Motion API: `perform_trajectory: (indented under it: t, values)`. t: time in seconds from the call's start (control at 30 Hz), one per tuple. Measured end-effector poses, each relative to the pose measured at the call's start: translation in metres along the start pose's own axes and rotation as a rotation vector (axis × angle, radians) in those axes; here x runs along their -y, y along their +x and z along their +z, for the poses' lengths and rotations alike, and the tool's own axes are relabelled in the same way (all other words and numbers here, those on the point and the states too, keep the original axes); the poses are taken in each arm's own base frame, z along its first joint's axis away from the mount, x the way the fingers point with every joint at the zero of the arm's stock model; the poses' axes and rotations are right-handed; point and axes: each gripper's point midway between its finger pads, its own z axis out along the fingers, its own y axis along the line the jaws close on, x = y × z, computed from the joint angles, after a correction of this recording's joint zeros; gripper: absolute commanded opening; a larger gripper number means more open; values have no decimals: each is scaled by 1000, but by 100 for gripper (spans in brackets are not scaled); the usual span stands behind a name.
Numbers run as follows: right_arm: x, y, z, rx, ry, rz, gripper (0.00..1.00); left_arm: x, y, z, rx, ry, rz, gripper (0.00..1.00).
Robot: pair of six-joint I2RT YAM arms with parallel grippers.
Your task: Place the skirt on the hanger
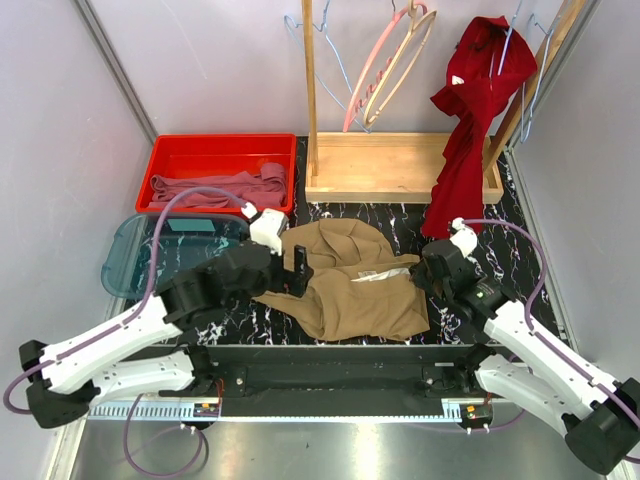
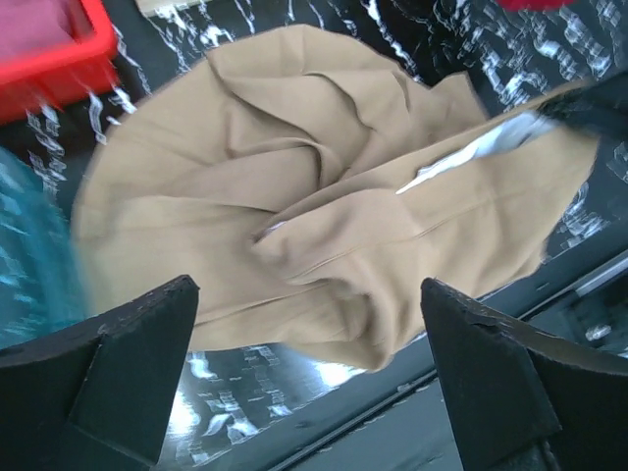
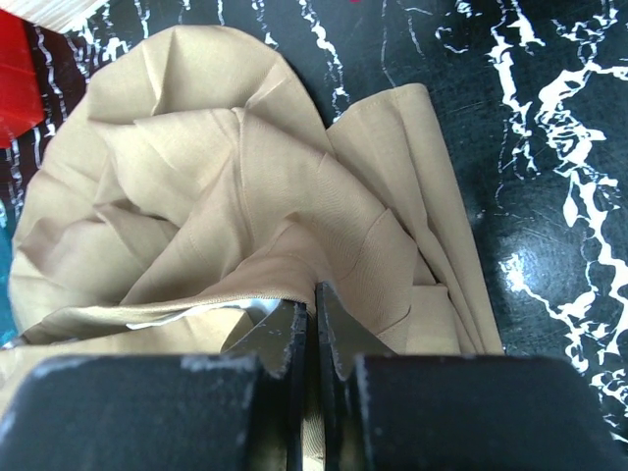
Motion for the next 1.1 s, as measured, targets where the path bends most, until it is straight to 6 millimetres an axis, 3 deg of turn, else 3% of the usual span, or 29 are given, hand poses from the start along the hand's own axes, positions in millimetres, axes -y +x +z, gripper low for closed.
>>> perform_trajectory:
  t: [0.07,0.27,0.33,0.37,0.4,0.47,0.5,0.53,0.6,0.73,0.87,1.0,1.07,1.1]
  values:
    - [-1,0,-2,-1,-11,4,7,2,9,13,-28,-14,-66,99]
    - [2,3,-6,0,-35,15,7,12,79,71,-248,-74,-202,97]
    - [3,4,-7,-1,-35,19,7,16,96,78,-309,-79,-224,79]
    - [4,5,-8,-1,-36,20,7,18,100,80,-325,-75,-241,71]
    - [4,5,-8,-1,-36,23,7,20,101,81,-330,-67,-256,54]
    - [4,4,-9,1,-39,28,7,22,103,81,-334,-56,-278,38]
    - [4,4,-9,1,-39,29,7,22,105,81,-335,-53,-280,19]
    - [4,4,-9,1,-38,29,7,21,107,81,-338,-53,-276,9]
    - [5,5,-9,-1,-33,30,6,18,107,80,-336,-57,-259,0]
    - [8,4,-10,0,-17,32,5,8,87,76,-271,-49,-152,0]
    - [-1,-16,-18,55,-26,53,3,6,28,59,-68,10,14,0]
    - [-12,-38,-29,120,-57,96,3,12,-29,26,167,104,102,0]
    - [-15,-41,-31,135,-73,116,3,13,-39,14,259,140,98,0]
    - [-15,-41,-31,139,-82,126,3,12,-35,13,275,148,96,0]
